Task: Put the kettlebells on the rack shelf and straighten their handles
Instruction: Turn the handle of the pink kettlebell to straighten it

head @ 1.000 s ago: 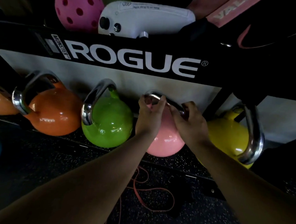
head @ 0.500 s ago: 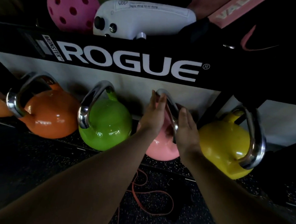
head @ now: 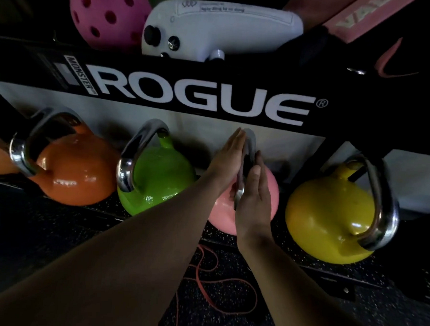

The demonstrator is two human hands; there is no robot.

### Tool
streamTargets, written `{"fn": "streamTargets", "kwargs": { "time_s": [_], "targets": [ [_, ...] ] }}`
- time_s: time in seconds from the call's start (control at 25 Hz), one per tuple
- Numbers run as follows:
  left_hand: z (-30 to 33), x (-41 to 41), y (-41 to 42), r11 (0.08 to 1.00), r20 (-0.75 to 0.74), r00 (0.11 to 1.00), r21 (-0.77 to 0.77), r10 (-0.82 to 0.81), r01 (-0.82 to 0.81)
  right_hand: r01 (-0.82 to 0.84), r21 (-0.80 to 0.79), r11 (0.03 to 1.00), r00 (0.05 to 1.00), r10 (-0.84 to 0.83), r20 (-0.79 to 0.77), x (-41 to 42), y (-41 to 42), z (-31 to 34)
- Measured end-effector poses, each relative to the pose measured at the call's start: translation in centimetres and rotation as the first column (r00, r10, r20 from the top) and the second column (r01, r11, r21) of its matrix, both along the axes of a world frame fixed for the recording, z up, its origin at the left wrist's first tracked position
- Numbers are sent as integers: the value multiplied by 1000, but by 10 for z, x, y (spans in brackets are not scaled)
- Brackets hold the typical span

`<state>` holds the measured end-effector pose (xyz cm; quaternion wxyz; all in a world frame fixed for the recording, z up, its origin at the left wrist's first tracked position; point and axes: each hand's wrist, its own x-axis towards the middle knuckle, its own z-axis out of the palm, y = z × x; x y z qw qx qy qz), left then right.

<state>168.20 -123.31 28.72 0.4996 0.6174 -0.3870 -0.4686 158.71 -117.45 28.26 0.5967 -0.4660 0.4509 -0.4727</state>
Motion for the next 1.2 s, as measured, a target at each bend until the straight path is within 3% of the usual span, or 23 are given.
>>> {"fn": "streamTargets", "kwargs": {
  "time_s": [0.12,0.32,0.56,1.2],
  "targets": [
    [5,-4,1,998,14,998,-9,-58,58,20,-6,1000,1000,-20,13,1,4,0],
    [7,-4,2,999,59,998,-45,-20,23,-35,-23,999,999,36,23,-3,-4,-1],
    [2,-6,5,998,-13,1000,-59,-8,7,-109,6,994,992,108,72,-9,-10,-3],
    [-6,-1,0,997,61,998,-74,0,5,-102,-16,995,994,102,-34,-11,-12,-9]
  ]
}}
